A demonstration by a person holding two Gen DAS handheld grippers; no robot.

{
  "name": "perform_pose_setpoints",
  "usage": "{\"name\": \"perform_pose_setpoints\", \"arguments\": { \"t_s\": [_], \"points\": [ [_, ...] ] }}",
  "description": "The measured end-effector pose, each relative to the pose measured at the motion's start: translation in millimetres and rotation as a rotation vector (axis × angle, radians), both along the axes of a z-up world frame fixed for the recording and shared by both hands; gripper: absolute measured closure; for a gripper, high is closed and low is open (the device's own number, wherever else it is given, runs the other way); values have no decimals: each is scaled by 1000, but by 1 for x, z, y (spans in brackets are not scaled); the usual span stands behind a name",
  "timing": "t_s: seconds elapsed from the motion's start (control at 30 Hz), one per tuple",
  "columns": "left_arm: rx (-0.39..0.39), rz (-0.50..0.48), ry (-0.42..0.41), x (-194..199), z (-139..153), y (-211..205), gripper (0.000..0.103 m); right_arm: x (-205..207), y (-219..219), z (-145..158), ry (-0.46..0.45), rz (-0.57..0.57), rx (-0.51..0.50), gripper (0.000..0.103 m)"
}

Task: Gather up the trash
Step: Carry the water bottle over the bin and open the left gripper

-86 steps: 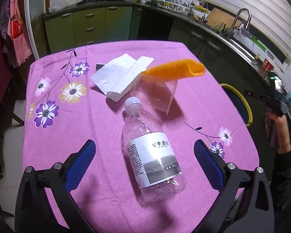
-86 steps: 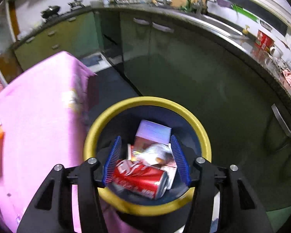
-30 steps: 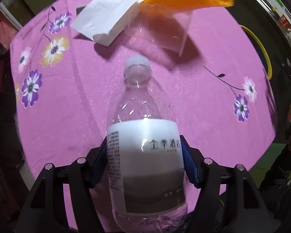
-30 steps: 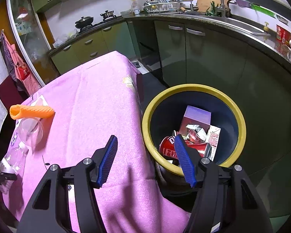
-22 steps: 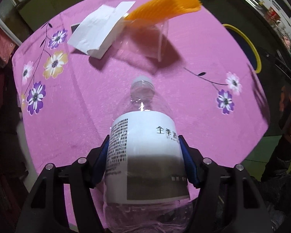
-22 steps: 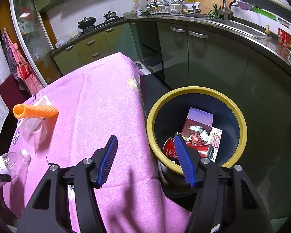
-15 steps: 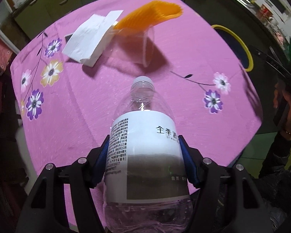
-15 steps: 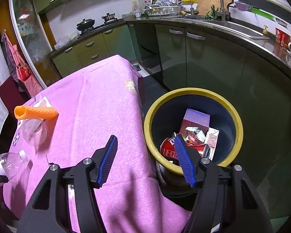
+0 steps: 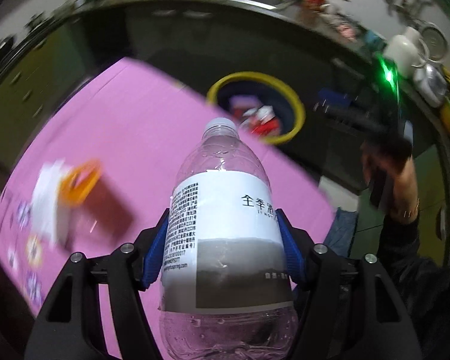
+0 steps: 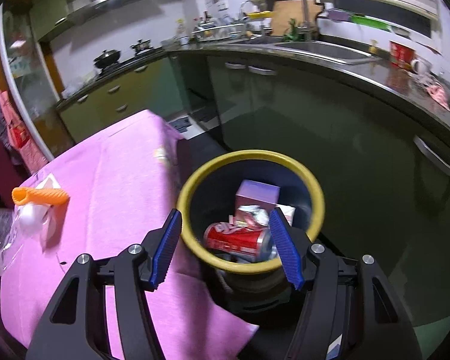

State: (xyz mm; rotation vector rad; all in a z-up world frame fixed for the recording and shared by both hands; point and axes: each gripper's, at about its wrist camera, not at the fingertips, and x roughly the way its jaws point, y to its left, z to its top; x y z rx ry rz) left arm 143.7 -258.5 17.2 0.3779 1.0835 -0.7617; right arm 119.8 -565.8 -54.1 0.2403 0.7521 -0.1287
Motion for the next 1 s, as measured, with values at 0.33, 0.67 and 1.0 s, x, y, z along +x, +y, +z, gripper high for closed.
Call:
{"name": "perform_pose_setpoints", "arguments": {
  "t_s": [0.33,0.67,1.0],
  "points": [
    [-18,-80,88,88,-55,-161,39,-24,-53,-9,3,-95,43,42],
    [-22,-27,46,135,-102,-228,19,-41,-87,-24,39,-171,67,42],
    [-189,31,-4,71,-44,-123,15,-35,-75,-23,44,-141,64,42]
  ]
}}
